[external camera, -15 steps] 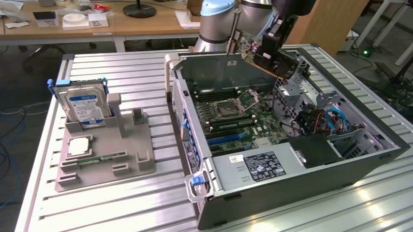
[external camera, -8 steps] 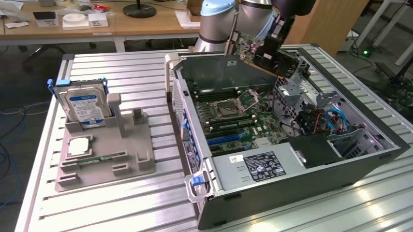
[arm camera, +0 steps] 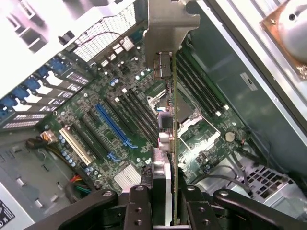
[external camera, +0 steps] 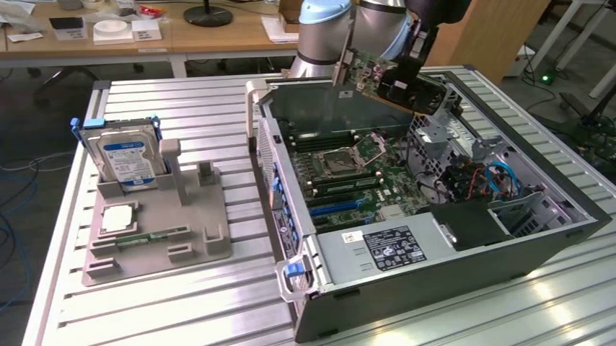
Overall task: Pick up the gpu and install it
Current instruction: 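Insert the gpu into the slot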
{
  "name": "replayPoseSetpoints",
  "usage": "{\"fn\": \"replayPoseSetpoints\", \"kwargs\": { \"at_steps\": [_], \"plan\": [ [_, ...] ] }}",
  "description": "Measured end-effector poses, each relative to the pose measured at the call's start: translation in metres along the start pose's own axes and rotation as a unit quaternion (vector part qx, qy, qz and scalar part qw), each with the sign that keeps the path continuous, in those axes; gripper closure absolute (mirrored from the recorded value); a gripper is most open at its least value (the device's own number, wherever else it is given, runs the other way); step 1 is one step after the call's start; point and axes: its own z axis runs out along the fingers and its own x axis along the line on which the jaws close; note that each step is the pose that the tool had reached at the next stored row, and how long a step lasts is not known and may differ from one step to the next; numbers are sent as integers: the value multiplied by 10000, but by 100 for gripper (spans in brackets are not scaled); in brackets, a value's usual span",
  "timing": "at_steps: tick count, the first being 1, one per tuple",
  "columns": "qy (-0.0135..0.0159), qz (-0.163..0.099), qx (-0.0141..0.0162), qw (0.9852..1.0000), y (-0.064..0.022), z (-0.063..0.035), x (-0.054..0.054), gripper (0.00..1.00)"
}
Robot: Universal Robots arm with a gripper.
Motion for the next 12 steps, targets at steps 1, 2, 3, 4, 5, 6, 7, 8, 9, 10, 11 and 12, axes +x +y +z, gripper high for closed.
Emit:
{"fn": "replayPoseSetpoints", "kwargs": {
  "at_steps": [1,2,3,4,5,6,7,8,9,10,11,12],
  "plan": [
    [3,-62,-1,10000,0,0,0,72],
    [6,-120,-2,9999,0,1,0,72],
    [9,-179,-3,9998,0,0,0,72],
    [11,-236,-4,9997,0,1,0,72],
    [14,-293,-5,9996,0,1,0,72],
    [17,-350,-7,9994,0,1,0,72],
    [21,-407,-8,9992,0,1,0,72],
    [24,-468,-9,9989,0,1,0,72],
    [26,-525,-10,9986,0,1,0,72],
    [29,-580,-11,9983,0,1,0,72],
    [32,-636,-12,9980,0,1,0,72],
    [35,-692,-13,9976,0,1,0,72]
  ]
}}
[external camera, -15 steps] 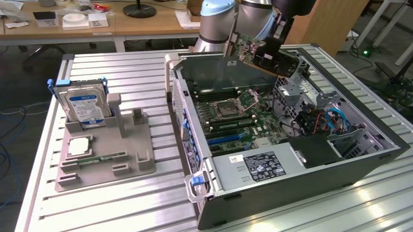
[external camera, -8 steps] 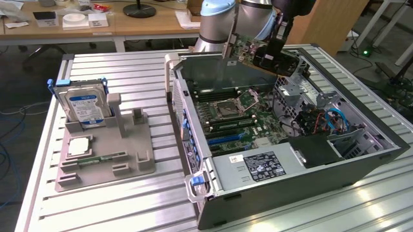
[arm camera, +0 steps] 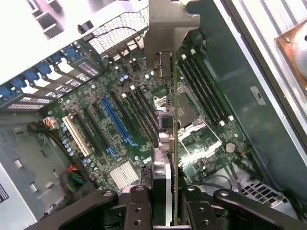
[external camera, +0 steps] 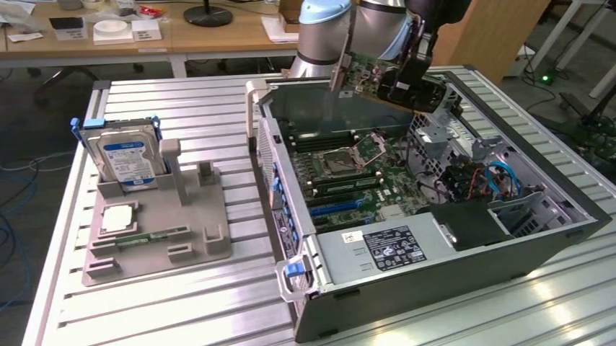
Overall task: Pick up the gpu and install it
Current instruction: 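Insert the gpu into the slot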
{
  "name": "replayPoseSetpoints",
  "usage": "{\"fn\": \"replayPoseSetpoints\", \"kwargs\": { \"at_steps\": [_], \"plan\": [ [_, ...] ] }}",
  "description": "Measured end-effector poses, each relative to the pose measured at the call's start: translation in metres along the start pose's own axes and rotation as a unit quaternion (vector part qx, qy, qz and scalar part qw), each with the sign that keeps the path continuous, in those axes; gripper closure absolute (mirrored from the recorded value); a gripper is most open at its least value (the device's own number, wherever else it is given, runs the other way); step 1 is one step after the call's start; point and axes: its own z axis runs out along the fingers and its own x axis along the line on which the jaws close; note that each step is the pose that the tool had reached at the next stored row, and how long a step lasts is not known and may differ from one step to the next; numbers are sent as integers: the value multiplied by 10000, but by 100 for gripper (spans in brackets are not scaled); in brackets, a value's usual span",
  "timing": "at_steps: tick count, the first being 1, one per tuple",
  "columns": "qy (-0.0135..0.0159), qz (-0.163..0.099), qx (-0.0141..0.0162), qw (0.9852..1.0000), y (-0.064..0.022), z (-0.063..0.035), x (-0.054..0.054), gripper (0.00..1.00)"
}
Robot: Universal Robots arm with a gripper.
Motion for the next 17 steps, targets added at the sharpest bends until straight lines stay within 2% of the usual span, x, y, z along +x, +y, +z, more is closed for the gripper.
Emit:
{"fn": "replayPoseSetpoints", "kwargs": {
  "at_steps": [9,17],
  "plan": [
    [25,-488,-9,9988,0,1,0,72],
    [46,-896,-17,9960,-1,2,1,72]
  ]
}}
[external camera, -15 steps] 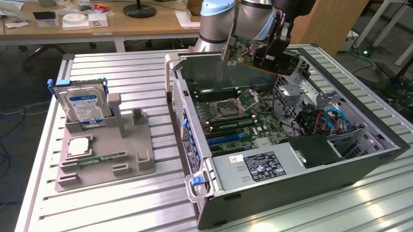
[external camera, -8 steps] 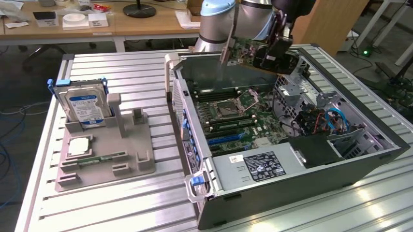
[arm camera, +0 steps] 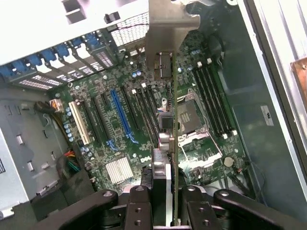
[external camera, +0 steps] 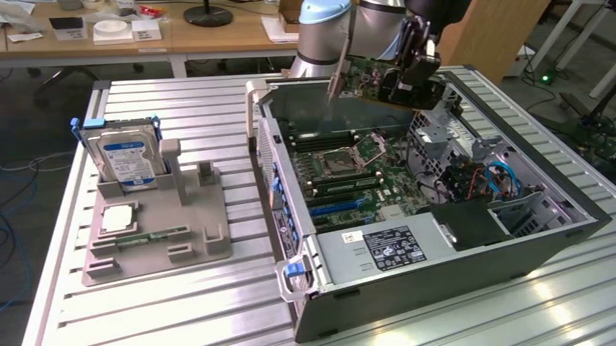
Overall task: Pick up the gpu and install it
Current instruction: 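Insert the gpu into the slot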
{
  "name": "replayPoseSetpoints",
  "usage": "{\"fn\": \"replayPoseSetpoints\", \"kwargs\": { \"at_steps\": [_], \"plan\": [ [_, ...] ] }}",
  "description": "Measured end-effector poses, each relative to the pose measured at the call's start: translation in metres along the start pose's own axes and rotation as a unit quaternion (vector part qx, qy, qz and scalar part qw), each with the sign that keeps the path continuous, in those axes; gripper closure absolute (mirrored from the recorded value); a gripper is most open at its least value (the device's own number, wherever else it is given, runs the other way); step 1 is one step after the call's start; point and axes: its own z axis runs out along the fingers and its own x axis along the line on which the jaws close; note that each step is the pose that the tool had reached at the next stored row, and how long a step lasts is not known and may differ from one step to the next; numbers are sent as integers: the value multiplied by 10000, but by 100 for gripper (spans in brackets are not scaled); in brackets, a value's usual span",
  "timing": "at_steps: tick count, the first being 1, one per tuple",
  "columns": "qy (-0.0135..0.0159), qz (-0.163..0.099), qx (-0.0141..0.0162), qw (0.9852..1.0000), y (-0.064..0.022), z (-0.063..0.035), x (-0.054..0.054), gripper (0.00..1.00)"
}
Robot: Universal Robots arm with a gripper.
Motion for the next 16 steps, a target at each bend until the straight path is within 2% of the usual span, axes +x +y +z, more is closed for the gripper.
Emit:
{"fn": "replayPoseSetpoints", "kwargs": {
  "at_steps": [6,16],
  "plan": [
    [16,-310,-6,9995,0,1,0,72],
    [35,-709,-9,9975,-1,6,0,72]
  ]
}}
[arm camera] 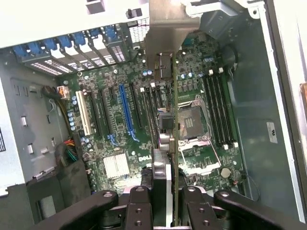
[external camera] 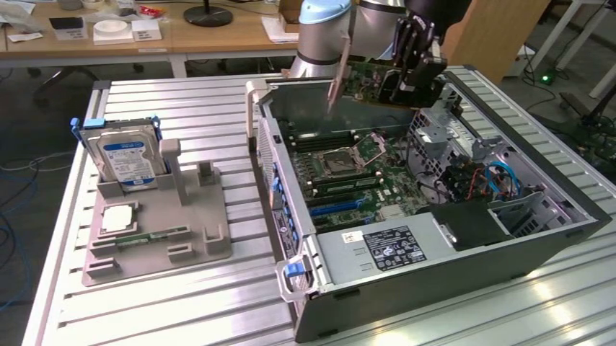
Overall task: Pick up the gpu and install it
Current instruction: 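Insert the gpu into the slot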
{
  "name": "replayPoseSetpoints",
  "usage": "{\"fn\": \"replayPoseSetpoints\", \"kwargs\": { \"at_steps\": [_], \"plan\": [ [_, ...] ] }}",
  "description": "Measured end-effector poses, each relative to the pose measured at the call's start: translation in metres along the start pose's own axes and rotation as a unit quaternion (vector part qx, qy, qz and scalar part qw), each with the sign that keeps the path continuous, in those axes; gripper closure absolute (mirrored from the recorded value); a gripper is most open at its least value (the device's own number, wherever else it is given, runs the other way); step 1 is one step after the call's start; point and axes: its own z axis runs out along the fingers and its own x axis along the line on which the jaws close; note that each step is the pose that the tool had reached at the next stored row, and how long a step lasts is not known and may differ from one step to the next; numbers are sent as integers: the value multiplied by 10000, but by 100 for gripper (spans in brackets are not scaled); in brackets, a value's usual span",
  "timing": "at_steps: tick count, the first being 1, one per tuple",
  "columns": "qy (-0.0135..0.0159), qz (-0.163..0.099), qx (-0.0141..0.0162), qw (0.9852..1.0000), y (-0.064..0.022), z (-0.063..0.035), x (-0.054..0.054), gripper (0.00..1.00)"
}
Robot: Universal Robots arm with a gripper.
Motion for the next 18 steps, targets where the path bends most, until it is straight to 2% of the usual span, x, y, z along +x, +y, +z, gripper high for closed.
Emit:
{"fn": "replayPoseSetpoints", "kwargs": {
  "at_steps": [4,9,15,18],
  "plan": [
    [10,-264,8,9996,0,6,0,72],
    [9,-553,87,9984,-1,23,2,72],
    [15,-938,131,9955,-2,37,2,72],
    [15,-1001,155,9949,-2,41,3,72]
  ]
}}
